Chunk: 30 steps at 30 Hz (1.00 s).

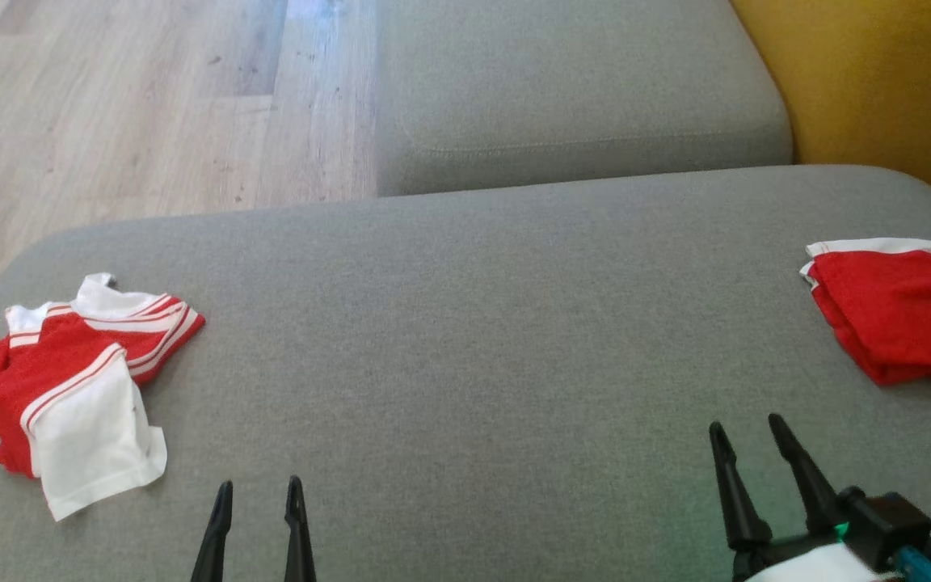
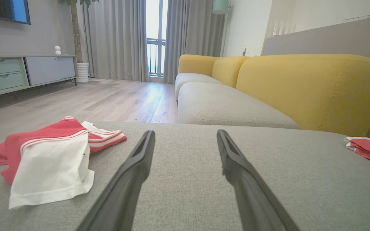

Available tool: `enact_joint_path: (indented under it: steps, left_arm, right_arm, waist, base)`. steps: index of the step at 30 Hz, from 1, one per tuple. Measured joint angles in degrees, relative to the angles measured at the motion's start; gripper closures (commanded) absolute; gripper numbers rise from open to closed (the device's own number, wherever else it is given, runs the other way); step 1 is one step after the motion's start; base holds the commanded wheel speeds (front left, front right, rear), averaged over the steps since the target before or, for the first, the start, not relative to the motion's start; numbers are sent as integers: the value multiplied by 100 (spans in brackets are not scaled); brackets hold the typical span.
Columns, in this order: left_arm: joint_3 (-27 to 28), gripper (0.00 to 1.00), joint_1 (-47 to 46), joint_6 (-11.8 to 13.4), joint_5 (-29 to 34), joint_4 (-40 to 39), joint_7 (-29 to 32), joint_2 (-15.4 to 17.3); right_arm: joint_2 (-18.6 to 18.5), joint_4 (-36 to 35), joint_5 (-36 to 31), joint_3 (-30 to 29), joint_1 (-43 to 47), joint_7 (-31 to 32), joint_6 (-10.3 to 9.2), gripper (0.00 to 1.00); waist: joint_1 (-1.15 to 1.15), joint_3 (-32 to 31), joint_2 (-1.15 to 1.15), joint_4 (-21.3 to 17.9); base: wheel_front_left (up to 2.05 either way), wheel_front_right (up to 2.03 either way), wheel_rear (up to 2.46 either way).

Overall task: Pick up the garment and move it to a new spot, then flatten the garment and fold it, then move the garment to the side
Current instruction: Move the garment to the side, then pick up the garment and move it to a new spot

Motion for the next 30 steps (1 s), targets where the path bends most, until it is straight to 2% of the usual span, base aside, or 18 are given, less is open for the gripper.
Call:
enact_joint_path:
  steps: [20, 30]
  left_arm:
    - [34, 0, 148, 26, 51, 129, 0, 2]
    - [10, 0, 144, 57, 51, 144, 0, 2]
  right_arm:
    - [67, 27, -31, 62, 88, 0, 0, 0]
    - [69, 99, -31, 143, 229, 0, 0, 0]
  waist:
    - [0, -206, 0, 36]
    - [1, -198, 0, 180]
  base:
    - [0, 0, 0]
    - [0, 0, 0]
